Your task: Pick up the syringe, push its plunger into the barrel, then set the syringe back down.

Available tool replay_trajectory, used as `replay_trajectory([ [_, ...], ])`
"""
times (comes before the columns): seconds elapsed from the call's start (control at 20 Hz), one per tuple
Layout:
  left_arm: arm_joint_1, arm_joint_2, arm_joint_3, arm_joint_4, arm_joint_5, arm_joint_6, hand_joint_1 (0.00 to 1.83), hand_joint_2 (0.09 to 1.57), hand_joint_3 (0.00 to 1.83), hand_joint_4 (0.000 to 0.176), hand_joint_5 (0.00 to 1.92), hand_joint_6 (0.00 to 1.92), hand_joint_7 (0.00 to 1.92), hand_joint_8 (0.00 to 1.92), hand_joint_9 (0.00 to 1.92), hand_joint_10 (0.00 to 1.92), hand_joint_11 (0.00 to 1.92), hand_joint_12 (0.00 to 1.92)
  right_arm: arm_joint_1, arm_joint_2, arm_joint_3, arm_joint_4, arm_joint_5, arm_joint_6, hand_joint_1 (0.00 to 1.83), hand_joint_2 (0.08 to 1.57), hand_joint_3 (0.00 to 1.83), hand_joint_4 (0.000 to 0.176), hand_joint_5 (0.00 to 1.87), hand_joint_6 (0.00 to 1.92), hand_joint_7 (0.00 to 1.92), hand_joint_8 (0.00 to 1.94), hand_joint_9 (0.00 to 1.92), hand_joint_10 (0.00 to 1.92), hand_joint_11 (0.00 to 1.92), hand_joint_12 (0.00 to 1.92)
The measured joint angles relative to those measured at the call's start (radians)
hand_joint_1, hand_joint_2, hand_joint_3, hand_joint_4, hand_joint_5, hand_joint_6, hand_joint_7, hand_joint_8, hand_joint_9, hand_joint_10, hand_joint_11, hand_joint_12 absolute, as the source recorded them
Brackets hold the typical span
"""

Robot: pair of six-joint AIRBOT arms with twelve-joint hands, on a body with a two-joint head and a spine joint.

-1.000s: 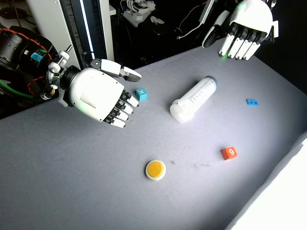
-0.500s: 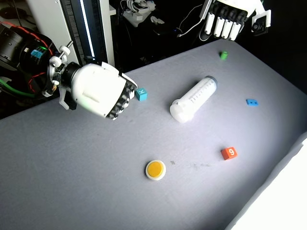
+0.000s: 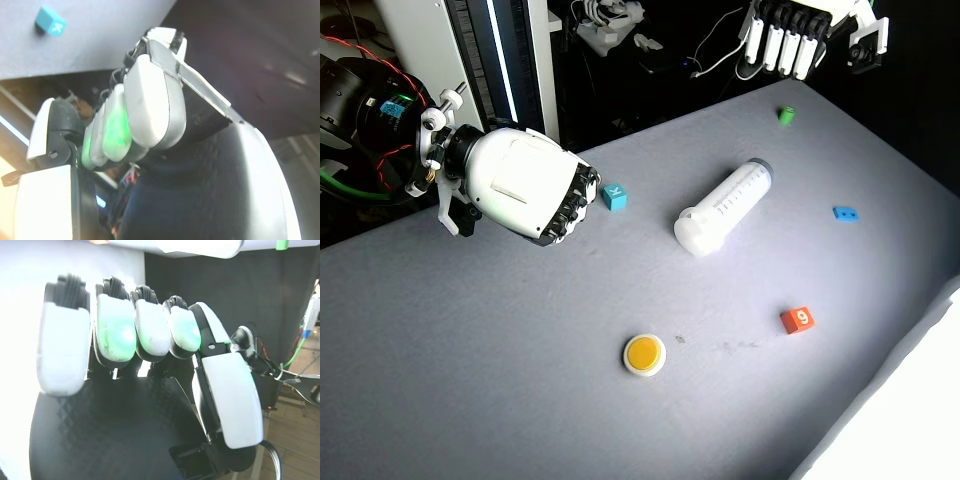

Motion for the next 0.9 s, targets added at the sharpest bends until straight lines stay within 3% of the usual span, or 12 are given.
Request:
replay_trajectory([
  [0.25, 0.055, 0.003, -0.035, -0.098, -0.023, 0.106, 1.27, 1.27, 0.0, 0.137, 1.4, 1.92, 1.54, 1.92, 1.6, 1.92, 1.63, 1.92, -0.003, 0.0, 0.0, 0.003, 0.005, 0.067, 0.95, 1.43, 0.0, 0.167, 1.43, 1.92, 1.53, 1.94, 1.57, 1.92, 1.74, 1.92],
  [0.35, 0.063, 0.001, -0.052, -0.135, -0.031, 0.124, 1.26, 1.25, 0.0, 0.132, 1.4, 1.92, 1.54, 1.92, 1.59, 1.92, 1.6, 1.92, 0.005, 0.0, 0.0, 0.002, -0.008, 0.076, 0.91, 1.43, 0.0, 0.174, 1.44, 1.92, 1.53, 1.94, 1.59, 1.92, 1.75, 1.92],
  [0.45, 0.063, 0.001, -0.064, -0.137, -0.025, 0.126, 1.29, 1.22, 0.0, 0.129, 1.42, 1.92, 1.54, 1.92, 1.59, 1.92, 1.59, 1.92, 0.009, 0.0, 0.0, 0.0, -0.012, 0.079, 0.9, 1.42, 0.0, 0.176, 1.42, 1.92, 1.51, 1.94, 1.57, 1.92, 1.73, 1.92],
  [0.9, 0.074, 0.001, -0.074, -0.125, -0.025, 0.182, 1.3, 1.23, 0.0, 0.146, 1.41, 1.92, 1.54, 1.92, 1.58, 1.92, 1.57, 1.92, 0.016, -0.01, 0.0, 0.002, 0.013, 0.119, 0.85, 1.44, 0.0, 0.176, 1.38, 1.92, 1.5, 1.94, 1.56, 1.92, 1.75, 1.92],
])
